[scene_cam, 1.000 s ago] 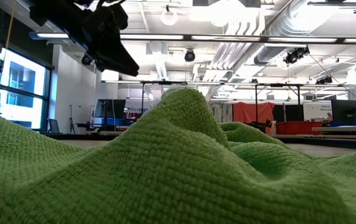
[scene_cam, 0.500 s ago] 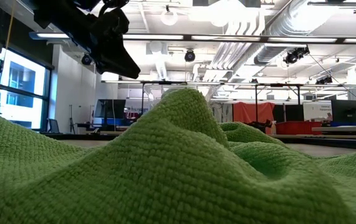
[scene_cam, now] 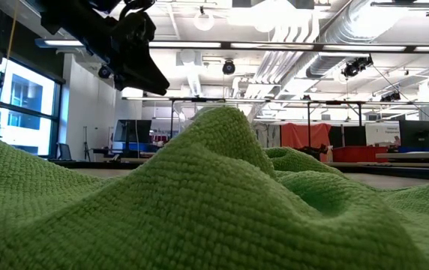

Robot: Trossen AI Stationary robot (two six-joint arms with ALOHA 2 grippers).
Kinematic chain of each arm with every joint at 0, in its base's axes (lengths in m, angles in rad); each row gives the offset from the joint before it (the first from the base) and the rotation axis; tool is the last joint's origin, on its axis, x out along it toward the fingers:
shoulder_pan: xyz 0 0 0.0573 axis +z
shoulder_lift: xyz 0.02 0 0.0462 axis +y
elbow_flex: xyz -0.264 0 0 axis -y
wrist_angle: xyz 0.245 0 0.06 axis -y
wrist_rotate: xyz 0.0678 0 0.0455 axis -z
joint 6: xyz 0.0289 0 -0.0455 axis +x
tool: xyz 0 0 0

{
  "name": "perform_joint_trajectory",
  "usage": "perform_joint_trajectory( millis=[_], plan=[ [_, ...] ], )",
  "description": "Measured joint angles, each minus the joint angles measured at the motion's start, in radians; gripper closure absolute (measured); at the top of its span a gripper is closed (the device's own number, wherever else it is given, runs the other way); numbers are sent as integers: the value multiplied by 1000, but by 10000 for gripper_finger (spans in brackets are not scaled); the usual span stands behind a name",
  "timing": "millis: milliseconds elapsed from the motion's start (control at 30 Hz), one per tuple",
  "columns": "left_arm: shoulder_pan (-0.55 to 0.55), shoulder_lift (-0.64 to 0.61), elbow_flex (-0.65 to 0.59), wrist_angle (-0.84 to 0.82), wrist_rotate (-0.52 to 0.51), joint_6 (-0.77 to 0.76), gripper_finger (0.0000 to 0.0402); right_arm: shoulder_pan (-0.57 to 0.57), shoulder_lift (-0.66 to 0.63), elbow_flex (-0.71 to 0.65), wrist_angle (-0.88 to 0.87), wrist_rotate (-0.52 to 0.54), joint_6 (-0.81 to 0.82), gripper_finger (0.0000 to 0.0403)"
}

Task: Sort microfiber towel by color & place in baskets
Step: Put the orange microfiber towel into the bottom transparent bin

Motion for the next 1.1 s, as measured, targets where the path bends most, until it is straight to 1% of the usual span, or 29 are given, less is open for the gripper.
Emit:
perform_joint_trajectory(
  millis=[100,167,233,333,400,500,567,667,933,1100],
  plan=[
    [1,0,0,0,0,0,269,-37,1,-123,46,-76,-1,403],
    [0,0,0,0,0,0,269,-51,1,-191,109,-91,1,403],
    [0,0,0,-1,0,1,269,-60,1,-253,204,-77,-1,403],
    [0,0,0,-1,0,4,269,-67,1,-338,354,-29,-9,403],
    [0,0,0,-1,0,8,269,-67,0,-393,424,-11,-7,403],
    [0,0,0,-2,0,8,269,-68,-1,-468,498,-22,-2,403],
    [0,0,0,-1,0,8,269,-68,-3,-508,534,-52,-3,403],
    [0,0,0,-1,0,8,269,-68,-4,-545,557,-87,-4,403],
    [0,0,0,-2,0,8,269,-76,-4,-579,583,-94,-12,403],
    [0,0,0,-1,0,8,269,-98,17,-579,584,-101,-69,403]
  ],
)
